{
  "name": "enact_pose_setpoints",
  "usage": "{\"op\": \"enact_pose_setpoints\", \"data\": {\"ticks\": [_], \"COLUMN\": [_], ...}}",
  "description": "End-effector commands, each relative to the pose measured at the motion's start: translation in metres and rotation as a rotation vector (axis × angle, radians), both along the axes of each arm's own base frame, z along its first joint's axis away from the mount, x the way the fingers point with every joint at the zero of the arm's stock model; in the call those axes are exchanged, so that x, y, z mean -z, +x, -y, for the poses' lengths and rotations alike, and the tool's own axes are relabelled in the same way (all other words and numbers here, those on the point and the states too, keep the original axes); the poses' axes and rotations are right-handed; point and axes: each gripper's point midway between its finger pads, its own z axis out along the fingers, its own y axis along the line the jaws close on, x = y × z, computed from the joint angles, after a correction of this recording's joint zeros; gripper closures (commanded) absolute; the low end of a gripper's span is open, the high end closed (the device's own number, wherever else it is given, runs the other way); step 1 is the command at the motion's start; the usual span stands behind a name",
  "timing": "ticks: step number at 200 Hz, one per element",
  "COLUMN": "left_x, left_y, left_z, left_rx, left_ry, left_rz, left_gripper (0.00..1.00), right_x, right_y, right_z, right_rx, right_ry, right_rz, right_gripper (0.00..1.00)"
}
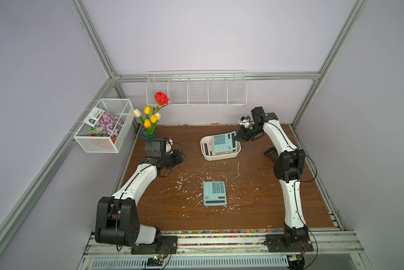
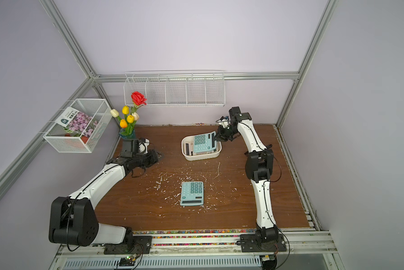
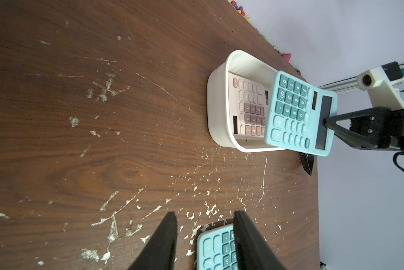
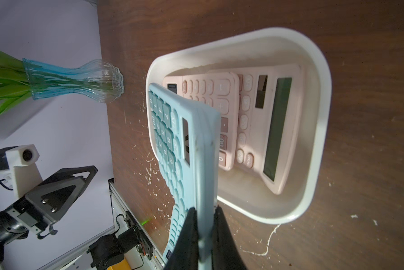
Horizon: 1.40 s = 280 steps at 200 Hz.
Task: Put the calculator in the storage box
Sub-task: Place the calculator in the storage box.
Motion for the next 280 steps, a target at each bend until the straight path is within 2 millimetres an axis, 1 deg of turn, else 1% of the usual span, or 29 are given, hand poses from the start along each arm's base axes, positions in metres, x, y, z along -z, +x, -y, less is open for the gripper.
{"op": "enact_pose_setpoints", "data": {"ticks": [1, 50, 101, 150, 179, 199, 227, 280], "left_x": [-0.009, -0.005, -0.001, 0.002, 0.004, 0.005, 0.006, 0.007], "left_y": [0.004, 0.003, 0.002, 0.000, -0.002, -0.001, -0.001, 0.000], "left_z": [0.004, 0.005, 0.005, 0.005, 0.005, 0.004, 0.005, 0.004], "left_rx": [0.015, 0.020, 0.023, 0.023, 0.023, 0.023, 0.022, 0.016], "left_ry": [-0.008, -0.011, -0.008, -0.006, -0.005, -0.005, -0.005, 0.002], "left_rz": [0.029, 0.019, 0.010, 0.003, -0.001, -0.002, -0.005, -0.008], "left_gripper": [0.56, 0.56, 0.56, 0.56, 0.56, 0.56, 0.56, 0.56], "right_x": [-0.005, 0.012, 0.016, 0.026, 0.034, 0.038, 0.040, 0.048], "right_y": [0.006, 0.008, 0.010, 0.016, 0.016, 0.015, 0.016, 0.018], "right_z": [-0.002, 0.000, 0.006, 0.008, 0.006, 0.008, 0.009, 0.016], "right_rx": [-0.001, -0.014, -0.027, -0.030, -0.034, -0.038, -0.039, -0.026], "right_ry": [0.029, 0.055, 0.088, 0.094, 0.101, 0.092, 0.091, 0.074], "right_rz": [0.007, -0.025, -0.034, -0.035, -0.050, -0.054, -0.054, -0.065], "right_gripper": [1.00, 1.00, 1.00, 1.00, 1.00, 1.00, 1.00, 1.00]}}
